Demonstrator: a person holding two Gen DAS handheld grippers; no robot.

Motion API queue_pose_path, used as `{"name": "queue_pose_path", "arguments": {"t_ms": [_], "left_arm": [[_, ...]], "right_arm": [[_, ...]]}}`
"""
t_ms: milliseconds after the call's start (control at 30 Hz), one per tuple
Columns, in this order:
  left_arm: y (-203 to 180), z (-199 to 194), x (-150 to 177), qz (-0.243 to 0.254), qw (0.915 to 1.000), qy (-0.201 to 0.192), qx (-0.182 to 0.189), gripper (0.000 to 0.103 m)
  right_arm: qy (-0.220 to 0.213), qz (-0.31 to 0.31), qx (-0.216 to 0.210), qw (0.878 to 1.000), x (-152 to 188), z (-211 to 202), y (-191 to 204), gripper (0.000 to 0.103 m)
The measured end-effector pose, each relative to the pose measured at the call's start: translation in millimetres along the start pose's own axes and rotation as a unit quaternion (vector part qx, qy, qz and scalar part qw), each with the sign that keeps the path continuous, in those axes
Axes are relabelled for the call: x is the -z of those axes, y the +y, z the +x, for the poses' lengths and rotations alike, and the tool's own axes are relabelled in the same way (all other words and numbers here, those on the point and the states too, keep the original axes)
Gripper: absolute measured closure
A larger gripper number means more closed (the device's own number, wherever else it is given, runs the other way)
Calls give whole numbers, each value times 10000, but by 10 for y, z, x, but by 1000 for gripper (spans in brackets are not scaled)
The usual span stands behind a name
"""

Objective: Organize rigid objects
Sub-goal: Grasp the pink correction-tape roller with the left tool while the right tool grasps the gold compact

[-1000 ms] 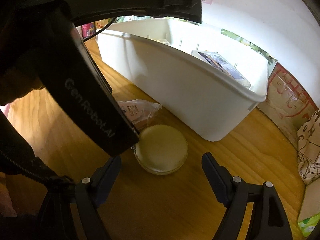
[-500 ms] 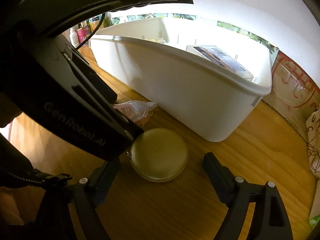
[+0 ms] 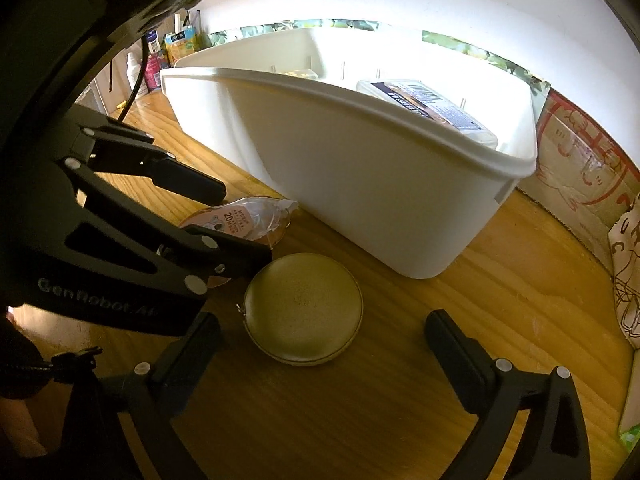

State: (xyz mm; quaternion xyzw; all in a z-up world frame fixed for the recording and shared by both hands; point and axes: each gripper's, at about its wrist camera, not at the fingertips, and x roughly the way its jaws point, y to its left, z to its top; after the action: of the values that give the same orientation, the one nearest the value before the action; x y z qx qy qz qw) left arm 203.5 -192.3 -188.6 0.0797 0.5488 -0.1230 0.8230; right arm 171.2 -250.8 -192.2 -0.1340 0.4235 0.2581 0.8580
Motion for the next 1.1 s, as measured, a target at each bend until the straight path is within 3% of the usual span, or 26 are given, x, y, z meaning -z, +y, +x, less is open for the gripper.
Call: {"name": "queue_pose_path", "arguments": {"t_ms": [100, 167, 267, 700, 867, 1100], "left_arm": [[21, -36, 84, -50, 9997, -232, -6, 43], [23, -59, 146, -25, 9992, -397, -18, 52], [44, -84, 220, 31, 9982, -599, 73, 53], [439, -152, 306, -244, 9979, -585, 142, 53], [593, -173, 349, -504, 9968, -623, 72, 54], [804, -312, 435, -813, 9936, -779, -54, 54]], "right_arm": [[-1, 0, 0, 10000, -3, -4, 1, 0], [0, 0, 6, 10000, -8, -6, 1, 0], [-1, 2, 9, 10000, -13, -4, -2, 0], [-1, 31, 17, 10000, 49, -52, -32, 1], [-46, 57, 26, 10000, 43, -69, -23, 8], [-160, 173, 107, 9997, 88, -165, 151, 27]]}}
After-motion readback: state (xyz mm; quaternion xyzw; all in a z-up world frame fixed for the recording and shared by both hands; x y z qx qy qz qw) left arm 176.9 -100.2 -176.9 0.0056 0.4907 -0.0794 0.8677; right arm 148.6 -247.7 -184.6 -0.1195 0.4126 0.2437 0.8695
